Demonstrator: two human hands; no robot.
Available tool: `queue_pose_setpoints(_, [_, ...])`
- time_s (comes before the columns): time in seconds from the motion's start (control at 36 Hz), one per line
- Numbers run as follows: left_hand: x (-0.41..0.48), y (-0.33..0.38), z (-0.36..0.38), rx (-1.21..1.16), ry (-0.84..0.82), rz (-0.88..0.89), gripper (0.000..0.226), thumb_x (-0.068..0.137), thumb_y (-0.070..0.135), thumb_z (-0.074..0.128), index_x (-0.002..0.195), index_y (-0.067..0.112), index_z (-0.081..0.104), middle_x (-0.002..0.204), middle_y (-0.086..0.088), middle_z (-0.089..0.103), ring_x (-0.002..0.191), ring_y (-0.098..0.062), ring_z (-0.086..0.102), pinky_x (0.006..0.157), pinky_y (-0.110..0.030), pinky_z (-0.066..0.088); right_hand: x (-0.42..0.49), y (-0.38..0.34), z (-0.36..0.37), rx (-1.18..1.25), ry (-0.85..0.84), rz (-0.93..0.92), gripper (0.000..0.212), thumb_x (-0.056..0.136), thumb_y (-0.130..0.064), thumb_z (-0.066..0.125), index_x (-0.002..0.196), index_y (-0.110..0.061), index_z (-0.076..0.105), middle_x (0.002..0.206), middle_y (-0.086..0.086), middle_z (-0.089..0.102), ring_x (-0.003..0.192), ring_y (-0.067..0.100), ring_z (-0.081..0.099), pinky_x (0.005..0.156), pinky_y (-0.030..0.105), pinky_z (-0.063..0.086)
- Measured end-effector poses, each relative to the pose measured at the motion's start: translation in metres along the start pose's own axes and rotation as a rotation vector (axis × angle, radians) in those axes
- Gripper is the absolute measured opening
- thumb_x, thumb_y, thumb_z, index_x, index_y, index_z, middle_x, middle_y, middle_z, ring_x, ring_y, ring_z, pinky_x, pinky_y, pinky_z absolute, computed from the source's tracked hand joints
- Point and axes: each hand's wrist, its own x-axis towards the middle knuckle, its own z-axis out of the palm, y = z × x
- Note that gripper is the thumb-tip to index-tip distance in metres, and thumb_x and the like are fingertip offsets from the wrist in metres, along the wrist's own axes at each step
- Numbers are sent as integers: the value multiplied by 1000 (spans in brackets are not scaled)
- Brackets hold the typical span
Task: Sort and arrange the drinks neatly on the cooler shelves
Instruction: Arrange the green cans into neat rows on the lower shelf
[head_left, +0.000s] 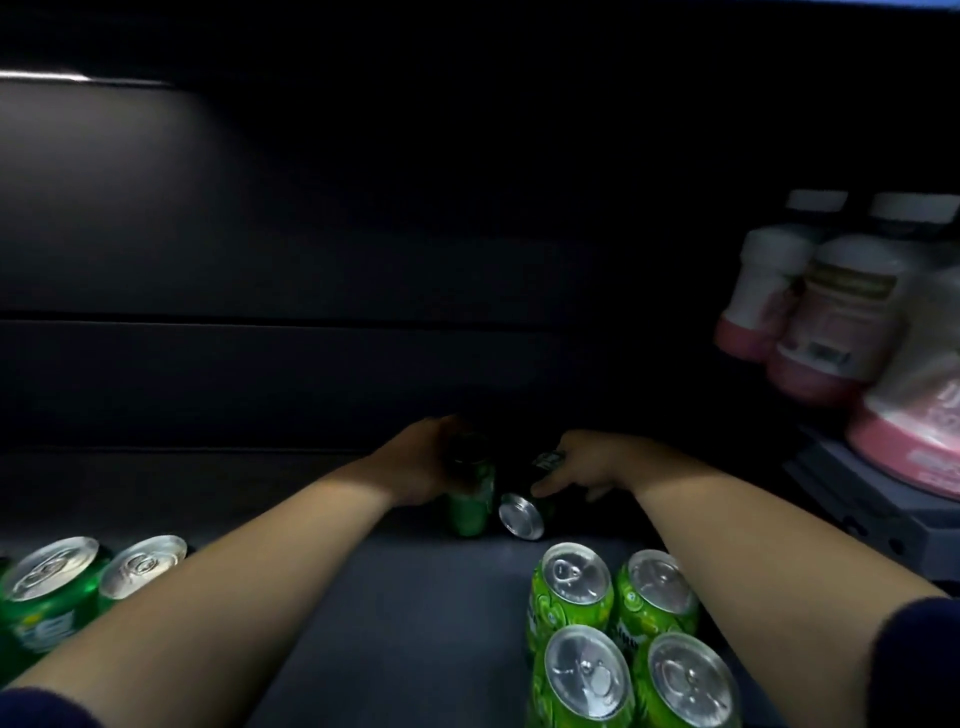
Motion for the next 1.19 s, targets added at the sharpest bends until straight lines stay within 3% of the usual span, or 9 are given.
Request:
queue_pose_setpoints(0.14, [-2,7,-7,138,16,28,57,67,26,88,119,14,67,108,-3,73,101,-19,69,85,-41,57,-5,-6,6,114,-49,-61,67,69,-18,91,119,-23,46,117,-1,58,114,25,58,82,41,61])
queue_pose_setpoints(0.31, [-16,7,-18,196,2,10,75,65,29,90,133,18,60,126,-2,66,114,-19,63,95,-37,53,-9,-17,8,233,12,-252,44,74,-3,85,94,-18,48,98,7,58,89,22,60,71,39,57])
queue_pose_setpoints(0.39, [-30,5,-30,257,-10,-22,71,65,31,89,129,22,60,124,2,65,110,-16,62,94,-34,53,-23,-29,6,146,49,-354,40,72,-7,87,84,-19,51,83,2,56,73,14,53,57,29,47])
queue_pose_setpoints(0.47, [-48,3,-48,287,-4,-24,66,63,35,86,124,25,63,114,5,66,100,-12,63,89,-31,54,-41,-45,4,-80,70,-430,37,70,-18,88,82,-22,53,80,-5,54,74,13,49,57,28,37])
queue_pose_setpoints(0.72, [-121,0,-120,461,48,83,55,57,54,83,104,33,64,100,12,65,88,-11,62,79,-33,55,-121,-113,21,-518,137,-534,42,70,-27,87,76,-28,45,87,-10,52,85,19,54,65,34,44])
queue_pose_setpoints(0.83, [-174,-3,-152,463,89,184,62,54,62,74,107,31,65,99,13,67,88,-7,63,78,-32,54,-167,-138,36,-361,190,-654,43,64,-24,89,79,-24,49,84,-5,61,82,22,58,72,44,51])
queue_pose_setpoints(0.94, [-223,-18,-177,394,65,214,50,57,51,85,99,32,67,92,15,67,80,-1,63,72,-31,54,-206,-166,66,-165,183,-742,44,61,-27,90,85,-27,53,91,-8,66,86,20,62,75,50,54])
queue_pose_setpoints(1.08, [-260,-53,-186,480,1,238,59,51,69,74,96,33,66,90,14,64,83,-3,61,73,-36,53,-233,-199,114,-100,180,-746,47,65,-26,90,86,-33,49,103,-8,66,91,16,61,73,40,54])
queue_pose_setpoints(1.19, [-278,-85,-190,563,1,258,66,50,74,72,103,37,63,99,19,56,95,-3,53,84,-34,49,-234,-220,150,-102,206,-696,49,67,-26,90,86,-32,47,97,-8,63,79,7,53,67,30,48])
